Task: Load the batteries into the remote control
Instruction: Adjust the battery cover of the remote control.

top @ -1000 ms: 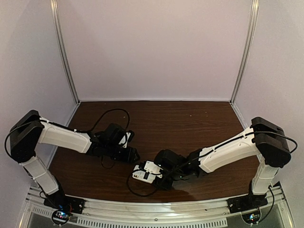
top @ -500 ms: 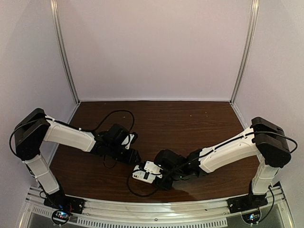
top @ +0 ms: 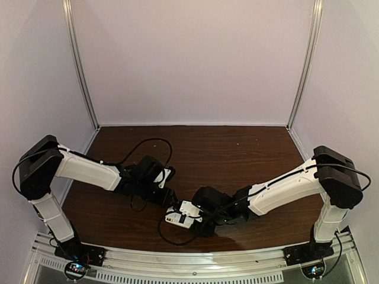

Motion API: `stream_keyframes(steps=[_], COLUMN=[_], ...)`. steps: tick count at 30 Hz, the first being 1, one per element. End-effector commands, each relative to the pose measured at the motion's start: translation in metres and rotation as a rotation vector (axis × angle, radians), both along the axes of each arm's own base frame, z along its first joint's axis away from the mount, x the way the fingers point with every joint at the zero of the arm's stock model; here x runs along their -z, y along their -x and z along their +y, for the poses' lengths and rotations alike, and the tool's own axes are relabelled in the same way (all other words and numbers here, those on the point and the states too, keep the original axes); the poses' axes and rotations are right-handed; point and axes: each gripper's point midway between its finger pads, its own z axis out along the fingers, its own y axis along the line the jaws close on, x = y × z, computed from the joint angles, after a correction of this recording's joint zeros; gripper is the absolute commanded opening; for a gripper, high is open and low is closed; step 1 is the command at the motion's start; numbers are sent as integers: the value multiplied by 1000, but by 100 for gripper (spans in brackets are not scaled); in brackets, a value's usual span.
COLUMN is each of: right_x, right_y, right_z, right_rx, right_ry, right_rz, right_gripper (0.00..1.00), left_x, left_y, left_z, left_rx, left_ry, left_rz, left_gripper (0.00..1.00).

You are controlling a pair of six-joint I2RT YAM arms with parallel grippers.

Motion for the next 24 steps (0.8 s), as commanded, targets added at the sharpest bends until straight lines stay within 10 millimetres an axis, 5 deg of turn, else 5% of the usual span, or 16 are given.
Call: stream_keyframes(steps=[1,24], right_x=[24,22], right_y=[6,2], right_z=[-25,-25], right_rx=[3,31], right_ry=[119,108], right_rz=[5,-1], right_gripper=[3,1], left_x=[25,25], left_y=[26,44], left_z=[12,19], left_rx=[40,36], left_ry=[-70,-54], left_rz=[72,87], left_gripper=[52,49])
